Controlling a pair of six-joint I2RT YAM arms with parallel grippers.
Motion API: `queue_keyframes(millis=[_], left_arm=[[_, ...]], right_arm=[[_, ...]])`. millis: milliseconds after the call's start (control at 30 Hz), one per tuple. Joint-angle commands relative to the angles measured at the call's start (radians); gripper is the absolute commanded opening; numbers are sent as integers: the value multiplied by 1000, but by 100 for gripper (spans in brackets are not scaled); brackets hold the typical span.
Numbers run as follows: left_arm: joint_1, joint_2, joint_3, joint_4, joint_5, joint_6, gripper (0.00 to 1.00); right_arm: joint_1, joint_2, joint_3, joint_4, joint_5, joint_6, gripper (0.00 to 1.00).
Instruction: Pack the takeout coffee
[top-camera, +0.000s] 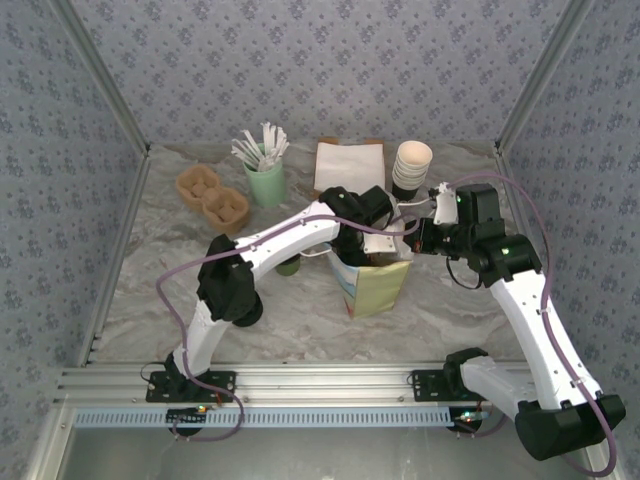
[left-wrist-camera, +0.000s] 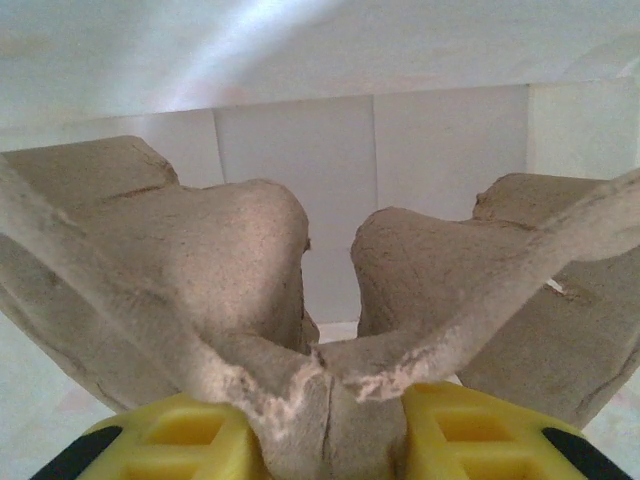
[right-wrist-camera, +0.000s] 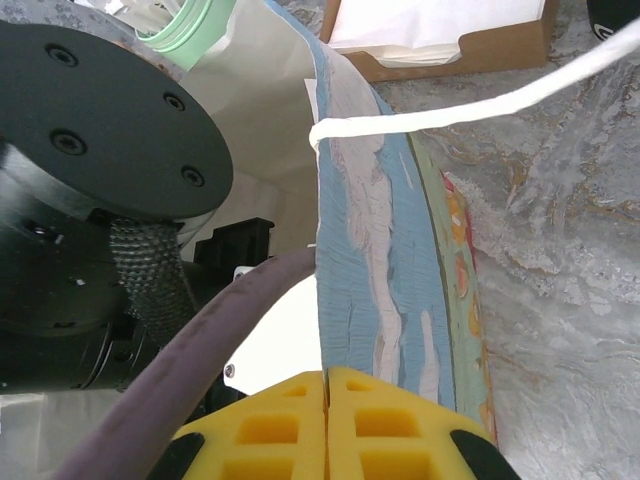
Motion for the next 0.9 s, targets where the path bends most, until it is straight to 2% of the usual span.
queue_keyframes(millis=[0,633,867], left_arm=[[-7,23,-12,-3,0,26,35],[-4,34,-68,58,13,36,42],[5,30,-71,70,15,43,52]], right_arm=[[-2,-18,8,-28,-6,-22,5],[-12,-20,4,-28,-11,-28,5],[-13,-11,2,-23,-17,-28,5]])
